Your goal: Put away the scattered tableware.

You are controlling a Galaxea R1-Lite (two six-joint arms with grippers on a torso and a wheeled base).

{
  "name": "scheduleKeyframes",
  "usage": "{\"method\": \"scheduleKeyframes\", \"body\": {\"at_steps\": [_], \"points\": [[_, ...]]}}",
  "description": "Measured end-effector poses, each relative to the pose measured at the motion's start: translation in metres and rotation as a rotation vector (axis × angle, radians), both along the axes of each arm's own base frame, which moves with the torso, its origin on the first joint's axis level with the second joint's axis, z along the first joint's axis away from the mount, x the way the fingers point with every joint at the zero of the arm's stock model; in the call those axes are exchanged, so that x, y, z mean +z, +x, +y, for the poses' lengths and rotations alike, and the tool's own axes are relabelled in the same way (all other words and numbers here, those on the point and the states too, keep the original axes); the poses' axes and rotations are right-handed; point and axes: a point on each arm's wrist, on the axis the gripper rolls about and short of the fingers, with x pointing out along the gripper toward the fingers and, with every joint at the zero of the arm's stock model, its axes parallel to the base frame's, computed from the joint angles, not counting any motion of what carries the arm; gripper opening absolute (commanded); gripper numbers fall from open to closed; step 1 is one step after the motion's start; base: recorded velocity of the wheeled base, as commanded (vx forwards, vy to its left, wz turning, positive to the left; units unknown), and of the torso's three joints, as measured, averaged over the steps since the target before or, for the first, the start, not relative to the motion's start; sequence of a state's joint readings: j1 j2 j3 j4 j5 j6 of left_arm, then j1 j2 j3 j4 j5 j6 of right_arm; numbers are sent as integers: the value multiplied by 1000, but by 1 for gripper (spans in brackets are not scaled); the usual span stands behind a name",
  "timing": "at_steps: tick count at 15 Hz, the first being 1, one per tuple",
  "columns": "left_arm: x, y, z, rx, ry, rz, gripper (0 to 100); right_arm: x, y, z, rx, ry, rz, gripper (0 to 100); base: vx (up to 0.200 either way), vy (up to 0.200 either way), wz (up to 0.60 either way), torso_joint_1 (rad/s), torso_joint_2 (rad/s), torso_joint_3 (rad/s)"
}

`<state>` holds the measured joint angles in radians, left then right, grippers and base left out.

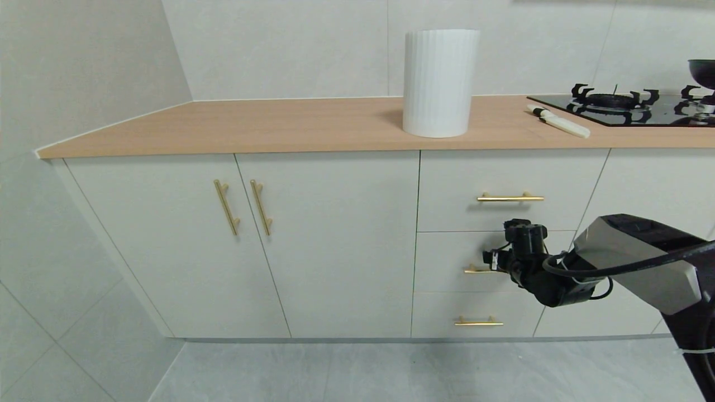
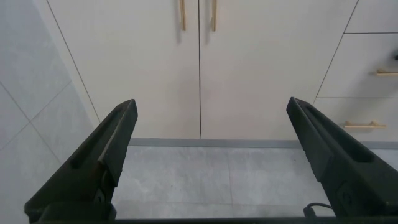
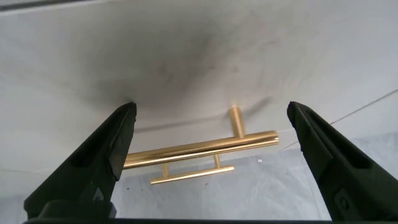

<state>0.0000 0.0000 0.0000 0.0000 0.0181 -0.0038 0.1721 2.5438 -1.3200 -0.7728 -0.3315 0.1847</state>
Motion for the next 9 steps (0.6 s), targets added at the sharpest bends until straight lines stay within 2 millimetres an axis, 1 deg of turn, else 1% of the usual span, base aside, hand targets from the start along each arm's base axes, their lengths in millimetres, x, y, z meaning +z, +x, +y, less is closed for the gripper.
{"method": "scheduleKeyframes", "body": {"at_steps": [3,6,7,9], "points": [[0,0,0,0,0,0,100,5,-15,2,17,-3,35,100,0,0,0,0,0,0],[0,0,0,0,0,0,100,14,-41,2,32,-11,87,100,0,0,0,0,0,0],[0,0,0,0,0,0,100,20,-50,1,34,-13,97,100,0,0,0,0,0,0],[0,0,0,0,0,0,100,40,-72,-2,37,-14,100,100,0,0,0,0,0,0]]}}
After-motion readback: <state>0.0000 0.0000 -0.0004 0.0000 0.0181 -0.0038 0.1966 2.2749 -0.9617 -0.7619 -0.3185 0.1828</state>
